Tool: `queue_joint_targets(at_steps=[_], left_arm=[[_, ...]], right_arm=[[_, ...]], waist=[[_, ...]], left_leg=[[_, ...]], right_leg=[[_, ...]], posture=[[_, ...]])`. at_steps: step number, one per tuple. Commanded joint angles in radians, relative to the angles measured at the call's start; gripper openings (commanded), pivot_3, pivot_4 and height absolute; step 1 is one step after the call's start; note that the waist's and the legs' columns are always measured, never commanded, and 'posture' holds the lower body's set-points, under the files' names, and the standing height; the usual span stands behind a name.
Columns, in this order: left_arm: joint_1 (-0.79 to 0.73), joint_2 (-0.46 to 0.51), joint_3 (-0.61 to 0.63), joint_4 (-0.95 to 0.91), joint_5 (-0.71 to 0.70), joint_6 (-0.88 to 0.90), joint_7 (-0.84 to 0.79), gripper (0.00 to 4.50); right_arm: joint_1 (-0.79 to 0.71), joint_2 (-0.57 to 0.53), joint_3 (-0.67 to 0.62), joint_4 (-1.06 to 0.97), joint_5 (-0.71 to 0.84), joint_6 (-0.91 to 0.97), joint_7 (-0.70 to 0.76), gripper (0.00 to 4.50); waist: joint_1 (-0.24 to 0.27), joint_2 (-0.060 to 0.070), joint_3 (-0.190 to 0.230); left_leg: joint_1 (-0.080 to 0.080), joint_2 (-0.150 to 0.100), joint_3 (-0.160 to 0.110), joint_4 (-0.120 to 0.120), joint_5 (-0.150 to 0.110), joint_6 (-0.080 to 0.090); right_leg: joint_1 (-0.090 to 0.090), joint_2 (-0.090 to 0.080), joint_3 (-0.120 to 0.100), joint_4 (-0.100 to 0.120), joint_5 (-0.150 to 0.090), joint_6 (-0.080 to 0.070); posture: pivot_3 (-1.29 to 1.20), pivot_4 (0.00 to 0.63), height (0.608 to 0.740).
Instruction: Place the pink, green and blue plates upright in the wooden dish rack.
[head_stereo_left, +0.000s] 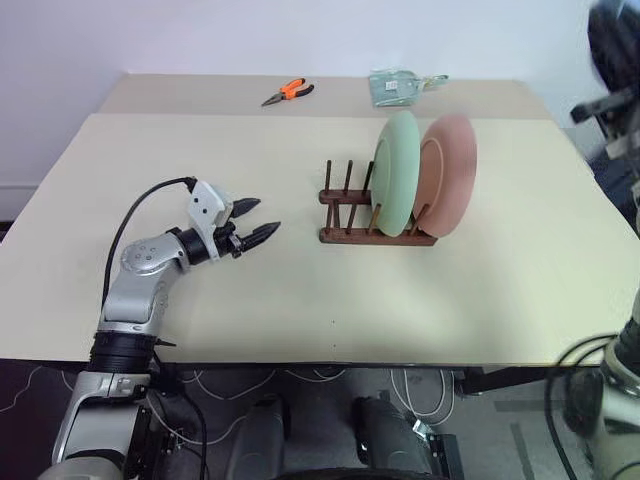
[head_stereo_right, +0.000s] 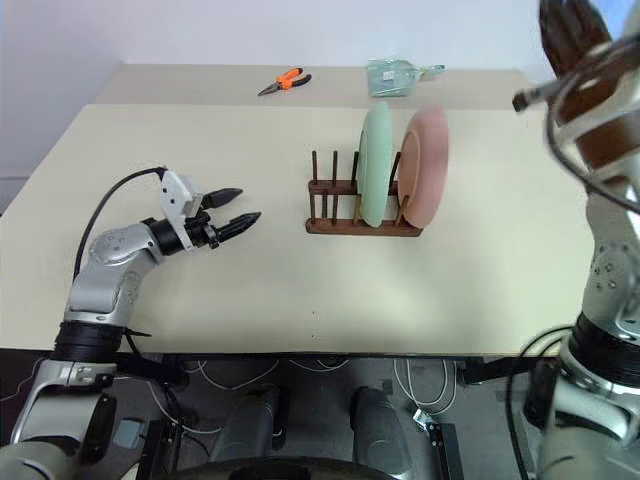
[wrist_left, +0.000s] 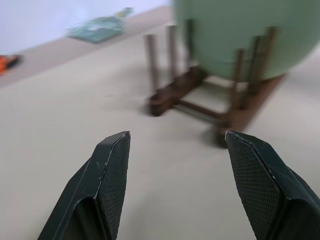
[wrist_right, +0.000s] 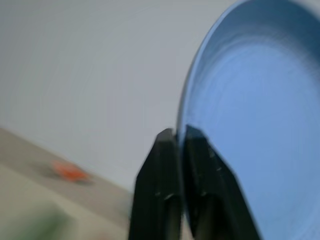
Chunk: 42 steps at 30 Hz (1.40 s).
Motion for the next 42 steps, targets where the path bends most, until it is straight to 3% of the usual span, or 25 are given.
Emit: queue_joint_targets(at_steps=[1,4,8,12,24,37,40,42], left_arm=[[-0.042,-0.004,0.027,0.044,0.017,-0.061,0.022,3.12],[-0.044,-0.006,0.026,0.044,0.004,-0.060,0.007,3.12],[-0.011,0.002,0.015,-0.021,-0.032,-0.012,-0.045,3.12],[0.030,0.016,0.013,-0.101,-0.067,0.057,-0.083,3.12],[0.071,0.025,0.021,-0.179,-0.078,0.129,-0.076,3.12],[0.070,0.016,0.014,-0.178,-0.079,0.134,-0.086,3.12],[0.072,0.014,0.013,-0.177,-0.077,0.131,-0.086,3.12],[0.076,0.014,0.013,-0.178,-0.077,0.130,-0.085,3.12]], right_arm=[[-0.084,0.146,0.060,-0.116,0.481,0.047,-0.172,0.06],[-0.074,0.303,0.177,-0.120,0.655,0.032,-0.318,0.06],[-0.019,0.416,0.283,-0.027,0.617,0.029,-0.426,0.06],[0.014,0.411,0.333,0.069,0.509,0.034,-0.412,0.06],[0.023,0.389,0.353,0.120,0.528,0.106,-0.339,0.06],[-0.007,0.415,0.287,0.346,0.573,0.175,-0.392,0.06],[-0.012,0.408,0.293,0.359,0.550,0.183,-0.388,0.96],[-0.023,0.386,0.315,0.345,0.493,0.174,-0.362,1.95]], waist=[[-0.005,0.000,0.000],[-0.009,0.000,0.000],[-0.007,0.000,0.000],[-0.007,0.000,0.000],[-0.011,0.001,0.000],[-0.011,0.001,0.000],[-0.011,0.001,0.000],[-0.011,0.001,0.000]], left_leg=[[0.000,0.000,0.000,0.000,0.000,0.000],[0.000,0.000,0.000,0.000,0.000,0.000],[0.000,0.000,0.001,0.000,0.000,0.000],[0.000,-0.001,0.001,0.000,0.000,0.000],[0.000,0.000,0.001,-0.001,0.000,0.000],[-0.001,0.000,0.002,-0.001,0.000,0.000],[-0.001,0.000,0.002,-0.001,0.000,0.000],[-0.001,0.000,0.002,-0.001,0.000,0.000]], right_leg=[[0.000,-0.001,0.000,0.000,0.000,-0.001],[-0.001,-0.001,0.000,0.002,0.000,-0.001],[-0.002,-0.001,0.000,0.003,0.001,0.001],[-0.002,-0.002,0.000,0.003,-0.001,-0.002],[-0.004,-0.001,0.000,0.004,-0.001,-0.001],[-0.004,-0.001,0.000,0.004,-0.001,-0.002],[-0.004,-0.001,0.000,0.004,-0.001,-0.001],[-0.004,-0.001,0.000,0.004,0.000,-0.001]], posture=[[0.00,0.150,0.732],[0.00,0.150,0.732],[0.00,0.150,0.732],[0.00,0.150,0.732],[0.00,0.150,0.732],[0.00,0.150,0.732],[0.00,0.150,0.732],[0.00,0.150,0.732]])
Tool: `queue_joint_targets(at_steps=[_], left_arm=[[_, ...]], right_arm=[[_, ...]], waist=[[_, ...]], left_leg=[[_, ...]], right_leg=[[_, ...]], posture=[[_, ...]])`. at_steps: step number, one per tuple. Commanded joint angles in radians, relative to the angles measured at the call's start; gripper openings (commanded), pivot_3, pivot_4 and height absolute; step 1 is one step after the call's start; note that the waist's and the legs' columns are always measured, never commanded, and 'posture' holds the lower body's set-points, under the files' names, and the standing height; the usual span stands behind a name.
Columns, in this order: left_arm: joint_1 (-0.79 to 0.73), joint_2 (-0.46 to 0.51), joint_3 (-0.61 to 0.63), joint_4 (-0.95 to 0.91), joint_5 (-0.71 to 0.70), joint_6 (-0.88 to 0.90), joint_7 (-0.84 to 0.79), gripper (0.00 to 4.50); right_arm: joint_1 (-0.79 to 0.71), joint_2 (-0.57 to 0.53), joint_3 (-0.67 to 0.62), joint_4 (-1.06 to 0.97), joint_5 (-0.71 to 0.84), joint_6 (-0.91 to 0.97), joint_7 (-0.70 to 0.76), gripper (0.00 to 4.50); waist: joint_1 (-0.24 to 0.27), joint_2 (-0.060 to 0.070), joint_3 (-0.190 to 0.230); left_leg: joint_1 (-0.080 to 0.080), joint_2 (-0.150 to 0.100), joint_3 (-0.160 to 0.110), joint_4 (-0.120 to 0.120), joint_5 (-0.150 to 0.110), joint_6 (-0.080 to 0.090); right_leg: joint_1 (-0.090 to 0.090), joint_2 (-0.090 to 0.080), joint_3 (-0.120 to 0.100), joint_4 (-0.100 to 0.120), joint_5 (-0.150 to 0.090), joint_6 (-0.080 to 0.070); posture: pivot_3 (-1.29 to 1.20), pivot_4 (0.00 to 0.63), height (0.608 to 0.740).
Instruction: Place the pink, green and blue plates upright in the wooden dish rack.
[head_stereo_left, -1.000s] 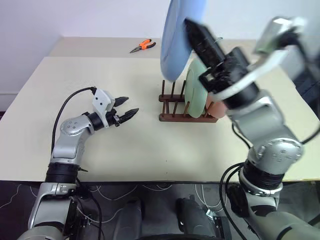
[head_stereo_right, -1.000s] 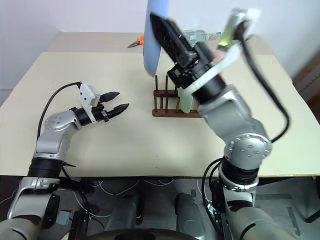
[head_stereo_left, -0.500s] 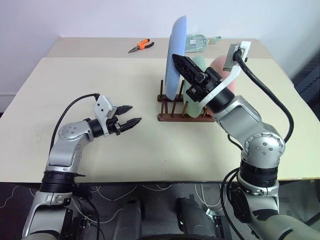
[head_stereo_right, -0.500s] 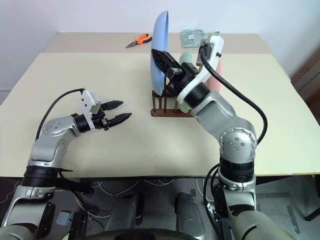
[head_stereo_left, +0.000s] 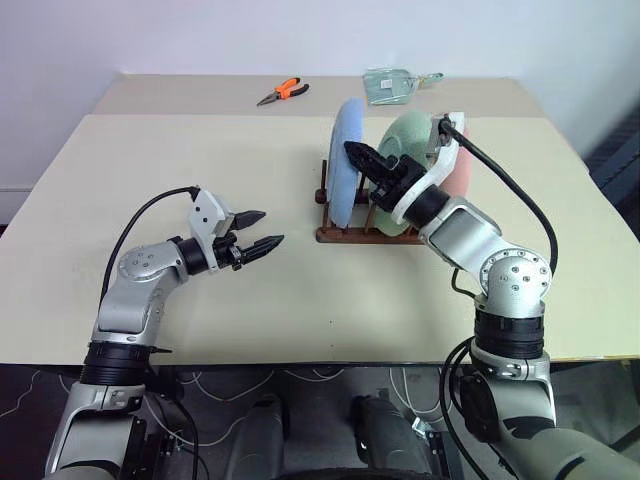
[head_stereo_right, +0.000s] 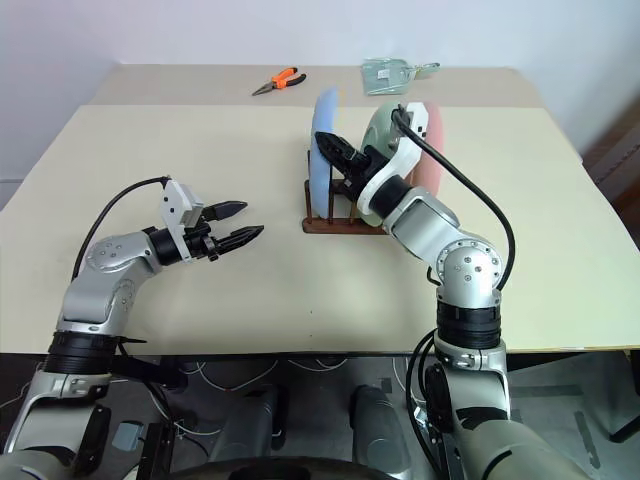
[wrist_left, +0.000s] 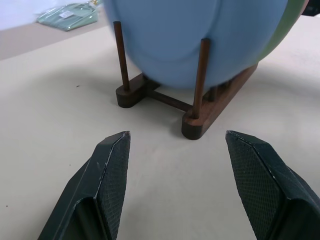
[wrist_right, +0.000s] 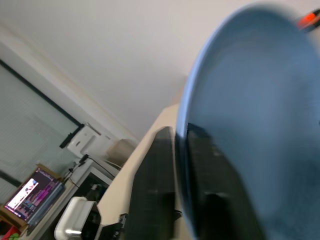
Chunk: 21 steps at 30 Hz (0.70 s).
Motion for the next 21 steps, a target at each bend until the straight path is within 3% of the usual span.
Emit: queue_joint_targets(at_steps=[1,2,7,13,16,20,21], left_arm=[[0.001,0.000,0.013,-0.033,-0.019,-0.008,-0.003,3.12],[0.003,0.001,0.013,-0.033,-0.019,-0.008,-0.004,3.12],[0.013,0.002,0.013,-0.037,-0.017,-0.010,-0.003,3.12],[0.019,0.001,0.010,-0.035,-0.018,-0.009,-0.007,3.12],[0.014,-0.001,0.002,-0.035,-0.021,-0.006,-0.020,3.12],[-0.006,-0.009,-0.026,-0.069,-0.051,0.022,-0.066,3.12],[-0.011,-0.011,-0.040,-0.080,-0.059,0.031,-0.083,3.12]], right_arm=[[-0.047,-0.034,0.018,-0.046,-0.083,-0.014,0.046,2.43],[-0.055,-0.050,0.034,-0.062,-0.116,-0.017,0.064,2.90],[-0.098,-0.154,0.091,-0.169,-0.265,-0.031,0.165,2.90],[-0.116,-0.337,0.019,-0.349,-0.291,-0.026,0.290,2.90],[-0.080,-0.428,-0.042,-0.377,-0.295,0.008,0.300,2.11],[0.095,-0.672,-0.065,-0.493,-0.401,0.045,0.415,0.03],[0.151,-0.715,-0.086,-0.517,-0.411,0.051,0.434,0.03]], waist=[[0.000,0.000,0.000],[0.000,0.000,0.000],[0.001,0.000,0.000],[0.005,0.000,0.000],[0.007,0.000,0.000],[0.012,0.000,0.000],[0.010,0.000,0.000]], left_leg=[[0.000,0.000,0.000,0.000,0.000,0.000],[0.000,0.000,0.000,0.000,0.000,0.000],[-0.001,0.000,0.000,0.000,0.000,0.000],[-0.002,0.000,0.000,0.000,0.000,0.000],[-0.002,0.000,0.000,0.000,0.000,0.000],[-0.003,0.000,0.000,0.000,0.000,0.000],[-0.003,0.000,0.000,0.000,0.000,0.000]], right_leg=[[0.000,0.000,0.000,0.000,0.000,0.000],[0.000,0.000,0.000,0.000,0.000,0.000],[-0.001,0.000,0.000,0.000,0.000,0.000],[-0.001,0.000,0.000,-0.002,0.000,0.000],[-0.001,0.000,0.000,-0.003,-0.001,-0.001],[0.000,-0.002,-0.001,-0.005,-0.001,-0.002],[0.000,-0.002,-0.001,-0.006,-0.001,-0.002]], posture=[[0.00,0.150,0.732],[0.00,0.150,0.732],[0.00,0.150,0.732],[0.00,0.150,0.732],[0.00,0.150,0.732],[0.00,0.150,0.732],[0.00,0.150,0.732]])
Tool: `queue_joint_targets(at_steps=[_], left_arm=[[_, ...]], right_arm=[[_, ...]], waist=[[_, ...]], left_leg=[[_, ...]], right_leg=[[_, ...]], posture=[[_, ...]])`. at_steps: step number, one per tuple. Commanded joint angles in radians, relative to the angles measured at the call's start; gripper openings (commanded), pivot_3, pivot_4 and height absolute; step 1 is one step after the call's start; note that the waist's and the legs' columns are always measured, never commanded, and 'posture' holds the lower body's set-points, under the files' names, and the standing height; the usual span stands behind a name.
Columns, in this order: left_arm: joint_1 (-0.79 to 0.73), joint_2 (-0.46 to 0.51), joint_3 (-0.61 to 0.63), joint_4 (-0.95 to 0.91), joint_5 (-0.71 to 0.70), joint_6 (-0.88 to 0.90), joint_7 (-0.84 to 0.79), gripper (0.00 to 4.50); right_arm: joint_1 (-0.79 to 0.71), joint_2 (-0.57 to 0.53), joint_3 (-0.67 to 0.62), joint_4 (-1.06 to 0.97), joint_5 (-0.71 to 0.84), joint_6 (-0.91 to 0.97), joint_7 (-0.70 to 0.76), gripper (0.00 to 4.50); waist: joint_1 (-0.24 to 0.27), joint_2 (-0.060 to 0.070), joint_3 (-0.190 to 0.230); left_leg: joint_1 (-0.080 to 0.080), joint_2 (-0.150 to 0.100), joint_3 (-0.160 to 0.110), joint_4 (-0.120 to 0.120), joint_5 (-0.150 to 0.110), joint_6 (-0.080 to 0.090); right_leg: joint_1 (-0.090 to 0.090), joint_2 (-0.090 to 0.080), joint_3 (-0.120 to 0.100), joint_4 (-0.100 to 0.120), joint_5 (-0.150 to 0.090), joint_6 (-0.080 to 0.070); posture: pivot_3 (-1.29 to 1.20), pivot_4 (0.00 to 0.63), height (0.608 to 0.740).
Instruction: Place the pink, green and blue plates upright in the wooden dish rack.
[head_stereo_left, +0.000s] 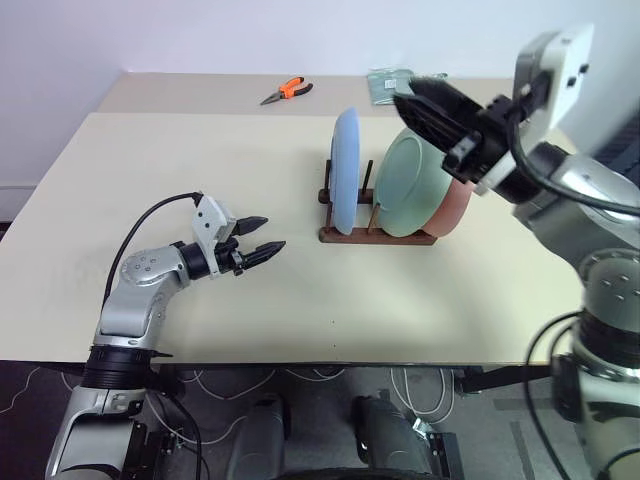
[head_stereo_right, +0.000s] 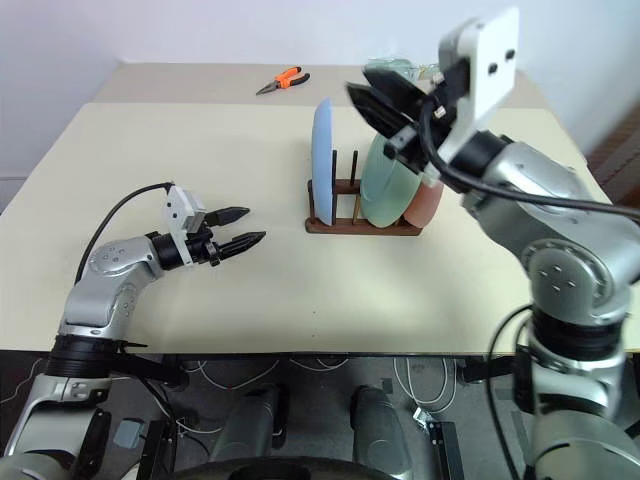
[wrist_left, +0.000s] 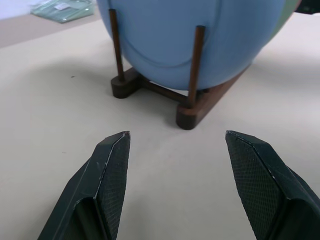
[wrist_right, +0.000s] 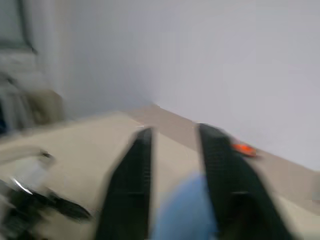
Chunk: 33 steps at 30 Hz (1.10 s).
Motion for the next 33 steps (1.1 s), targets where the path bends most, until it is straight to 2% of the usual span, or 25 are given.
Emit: queue_joint_targets(at_steps=[1,6,12,21,28,33], left_arm=[[-0.027,-0.006,-0.031,-0.071,-0.041,0.021,-0.049,3.12],[-0.047,-0.015,-0.070,-0.090,-0.067,0.050,-0.108,3.12],[-0.054,-0.016,-0.075,-0.074,-0.065,0.052,-0.118,3.12],[-0.023,-0.008,-0.064,-0.105,-0.065,0.060,-0.098,3.12],[-0.004,-0.004,-0.058,-0.123,-0.067,0.065,-0.079,3.12],[0.005,-0.002,-0.060,-0.129,-0.068,0.065,-0.073,3.12]], right_arm=[[0.116,-0.102,-0.075,-0.103,-0.051,0.010,0.071,0.03],[0.352,-0.208,-0.101,-0.173,-0.183,0.000,0.122,0.03],[0.438,-0.187,0.016,-0.097,-0.364,-0.056,0.115,0.03],[0.351,-0.086,0.118,0.014,-0.493,-0.130,0.141,0.03],[0.254,-0.030,0.183,0.014,-0.541,-0.132,0.174,0.03],[0.246,-0.017,0.184,0.012,-0.562,-0.126,0.193,0.03]], waist=[[-0.002,0.000,0.000],[-0.007,0.000,0.000],[-0.006,0.000,0.000],[-0.005,0.000,0.000],[-0.005,0.000,0.000],[-0.004,0.000,0.000]], left_leg=[[0.000,0.000,0.000,0.000,0.000,0.000],[0.001,0.000,0.001,0.001,0.000,0.000],[0.001,0.000,0.002,0.001,0.000,0.000],[0.000,0.000,0.001,0.002,0.000,0.000],[0.001,0.000,0.001,0.002,0.000,0.000],[0.000,-0.001,0.001,0.002,0.000,0.000]], right_leg=[[0.000,0.000,0.000,0.000,0.000,0.000],[0.000,0.000,0.001,0.000,0.000,0.000],[0.000,0.001,0.001,0.000,0.000,0.000],[0.000,0.001,0.001,0.000,0.000,0.000],[0.000,0.001,0.001,0.000,0.000,0.000],[0.000,0.001,0.001,0.000,0.000,0.000]], posture=[[0.00,0.150,0.732],[0.00,0.150,0.732],[0.00,0.150,0.732],[0.00,0.150,0.732],[0.00,0.150,0.732],[0.00,0.150,0.732]])
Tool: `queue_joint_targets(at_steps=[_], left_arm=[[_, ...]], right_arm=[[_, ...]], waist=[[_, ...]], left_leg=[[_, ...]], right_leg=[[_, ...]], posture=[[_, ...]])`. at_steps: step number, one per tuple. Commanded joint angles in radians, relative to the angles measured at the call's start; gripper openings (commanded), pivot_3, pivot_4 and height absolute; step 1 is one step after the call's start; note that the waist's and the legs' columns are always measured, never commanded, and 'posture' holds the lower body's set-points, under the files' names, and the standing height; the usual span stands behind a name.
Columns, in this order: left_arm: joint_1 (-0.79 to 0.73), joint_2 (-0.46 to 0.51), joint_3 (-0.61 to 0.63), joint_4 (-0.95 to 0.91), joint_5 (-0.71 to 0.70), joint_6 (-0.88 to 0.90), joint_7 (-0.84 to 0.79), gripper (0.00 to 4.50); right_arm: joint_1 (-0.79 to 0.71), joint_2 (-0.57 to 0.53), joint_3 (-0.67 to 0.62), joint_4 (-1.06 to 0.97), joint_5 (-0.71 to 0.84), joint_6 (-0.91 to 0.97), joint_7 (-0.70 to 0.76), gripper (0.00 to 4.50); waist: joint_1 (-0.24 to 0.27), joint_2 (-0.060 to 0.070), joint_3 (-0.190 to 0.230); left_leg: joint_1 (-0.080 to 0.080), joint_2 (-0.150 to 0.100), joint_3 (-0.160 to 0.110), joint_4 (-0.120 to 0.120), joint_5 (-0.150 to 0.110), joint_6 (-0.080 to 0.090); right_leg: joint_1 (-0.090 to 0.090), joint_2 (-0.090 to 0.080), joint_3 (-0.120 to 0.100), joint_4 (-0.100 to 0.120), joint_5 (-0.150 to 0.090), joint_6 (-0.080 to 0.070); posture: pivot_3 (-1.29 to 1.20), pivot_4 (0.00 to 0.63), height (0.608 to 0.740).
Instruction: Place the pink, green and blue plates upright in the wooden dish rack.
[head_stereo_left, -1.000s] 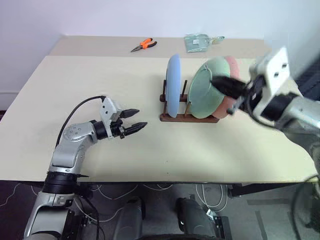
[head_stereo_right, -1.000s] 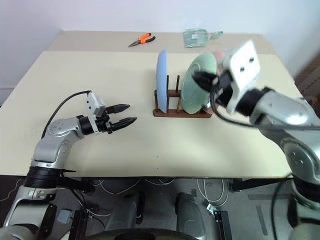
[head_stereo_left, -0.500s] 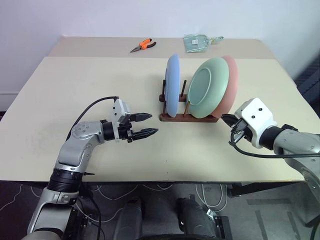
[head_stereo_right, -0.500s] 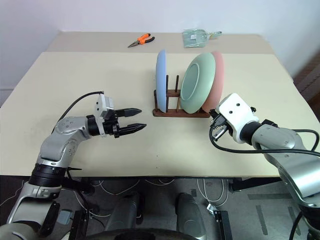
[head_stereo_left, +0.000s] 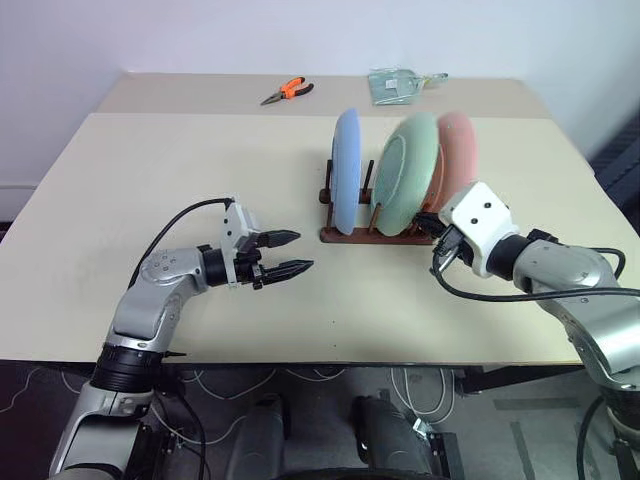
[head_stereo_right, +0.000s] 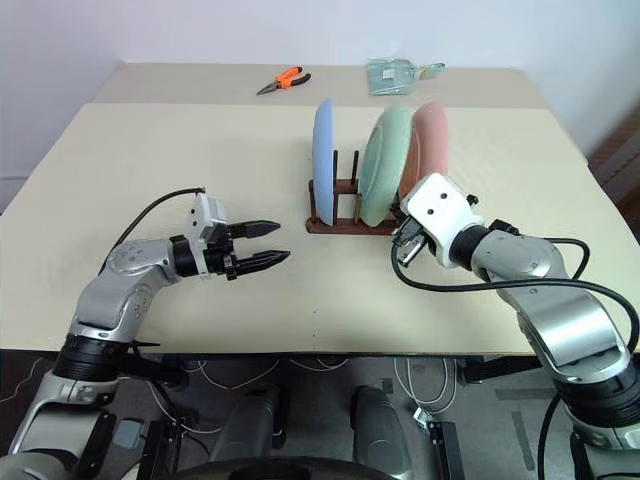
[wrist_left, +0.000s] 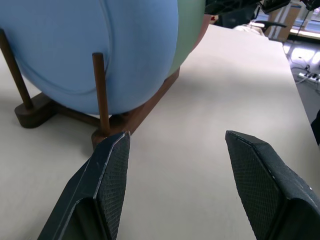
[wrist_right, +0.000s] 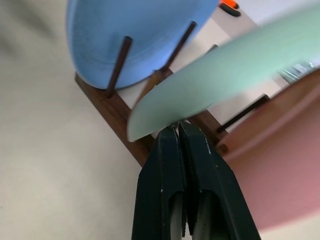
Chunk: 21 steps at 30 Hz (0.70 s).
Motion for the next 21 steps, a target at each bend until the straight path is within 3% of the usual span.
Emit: queue_joint_targets(at_steps=[1,7,14,17,21], left_arm=[[0.003,0.006,0.016,-0.040,-0.013,-0.003,0.006,3.12],[-0.001,0.009,0.016,-0.009,0.009,-0.020,0.021,3.12],[-0.004,0.076,0.100,0.198,0.101,-0.142,0.097,3.12],[-0.003,0.090,0.117,0.253,0.122,-0.187,0.114,3.12],[0.003,0.099,0.132,0.267,0.117,-0.199,0.106,3.12]], right_arm=[[-0.012,0.004,-0.021,-0.022,-0.021,-0.010,0.016,0.03],[0.068,-0.015,-0.077,-0.027,-0.030,-0.021,0.053,0.03],[0.375,0.044,-0.379,-0.021,0.078,-0.103,0.171,0.03],[0.421,0.086,-0.459,0.046,0.113,-0.135,0.202,0.03],[0.421,0.114,-0.461,0.109,0.111,-0.184,0.218,0.03]], waist=[[-0.001,0.000,0.000],[0.001,0.000,0.000],[-0.001,0.000,0.000],[-0.005,0.000,0.000],[-0.002,0.000,0.000]], left_leg=[[0.000,0.000,0.000,0.000,0.000,0.000],[0.000,0.000,0.000,0.000,0.000,0.000],[0.001,0.000,0.000,0.000,0.000,0.000],[0.003,0.000,0.000,0.000,0.000,0.000],[0.004,0.000,0.000,0.000,0.000,0.000]], right_leg=[[0.000,0.000,0.000,0.000,0.000,0.000],[0.000,0.000,0.000,0.000,0.000,0.000],[0.001,0.000,0.000,0.001,0.000,0.001],[0.002,0.001,0.000,0.001,0.000,0.000],[0.003,0.001,0.000,0.001,0.000,0.000]], posture=[[0.00,0.150,0.732],[0.00,0.150,0.732],[0.00,0.150,0.732],[0.00,0.150,0.732],[0.00,0.150,0.732]])
